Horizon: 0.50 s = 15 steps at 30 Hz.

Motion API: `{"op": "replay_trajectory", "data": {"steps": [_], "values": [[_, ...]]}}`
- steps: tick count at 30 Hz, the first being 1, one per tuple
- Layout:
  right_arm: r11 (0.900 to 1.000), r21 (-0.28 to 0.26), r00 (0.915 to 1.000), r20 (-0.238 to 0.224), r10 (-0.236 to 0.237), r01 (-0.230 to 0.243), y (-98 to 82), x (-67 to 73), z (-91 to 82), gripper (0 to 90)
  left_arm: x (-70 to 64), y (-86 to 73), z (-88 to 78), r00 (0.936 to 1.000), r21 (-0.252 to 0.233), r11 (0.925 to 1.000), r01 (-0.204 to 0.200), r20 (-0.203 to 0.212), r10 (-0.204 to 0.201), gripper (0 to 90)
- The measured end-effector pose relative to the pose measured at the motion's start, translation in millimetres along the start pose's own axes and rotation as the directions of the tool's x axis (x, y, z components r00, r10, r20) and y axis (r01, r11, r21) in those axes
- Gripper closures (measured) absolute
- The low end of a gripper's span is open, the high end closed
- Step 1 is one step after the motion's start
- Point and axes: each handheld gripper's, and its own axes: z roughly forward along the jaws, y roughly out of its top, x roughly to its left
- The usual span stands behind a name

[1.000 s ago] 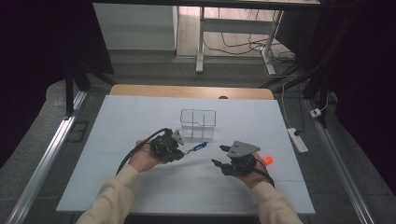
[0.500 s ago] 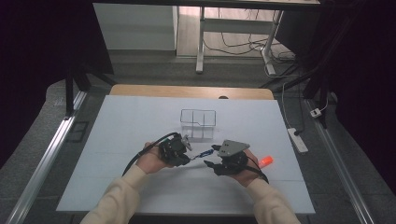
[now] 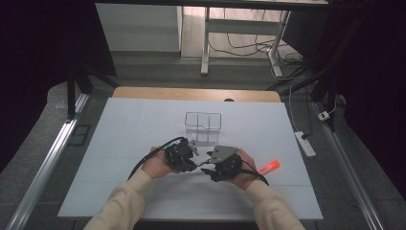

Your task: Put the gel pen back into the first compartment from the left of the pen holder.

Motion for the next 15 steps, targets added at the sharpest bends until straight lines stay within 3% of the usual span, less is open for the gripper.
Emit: {"op": "replay_trajectory", "data": {"steps": [5, 12, 13, 14, 15], "values": [[0.998, 0.041, 0.9989, -0.024, -0.04, 0.041, 2.8, 2.3, 11.7, 43.6, 1.1, -1.0, -2.3, 0.9998, 0.0, 1.0, -0.007, 0.02, 0.007, 79.4], [0.984, 0.124, 0.9918, -0.043, -0.12, 0.125, 3.8, 9.2, 19.1, 55.6, -3.5, 0.0, 1.7, 0.9979, 0.005, 0.9997, -0.026, 0.059, 0.025, 79.4], [0.982, 0.133, 0.9909, -0.045, -0.127, 0.132, 4.3, 11.0, 19.6, 58.0, -5.0, 0.1, 2.3, 0.9975, -0.004, 0.9999, -0.016, 0.068, 0.017, 79.4], [0.98, 0.134, 0.9892, -0.043, -0.14, 0.145, 4.3, 12.5, 20.3, 60.0, -11.9, -0.2, 7.3, 0.9955, -0.073, 0.9945, 0.074, 0.065, -0.07, 79.4], [0.974, 0.127, 0.9818, -0.048, -0.184, 0.189, 4.5, 11.6, 21.1, 61.9, 0.2, 1.6, -2.2, 0.9915, 0.064, 0.9917, -0.111, 0.075, 0.106, 79.4]]}}
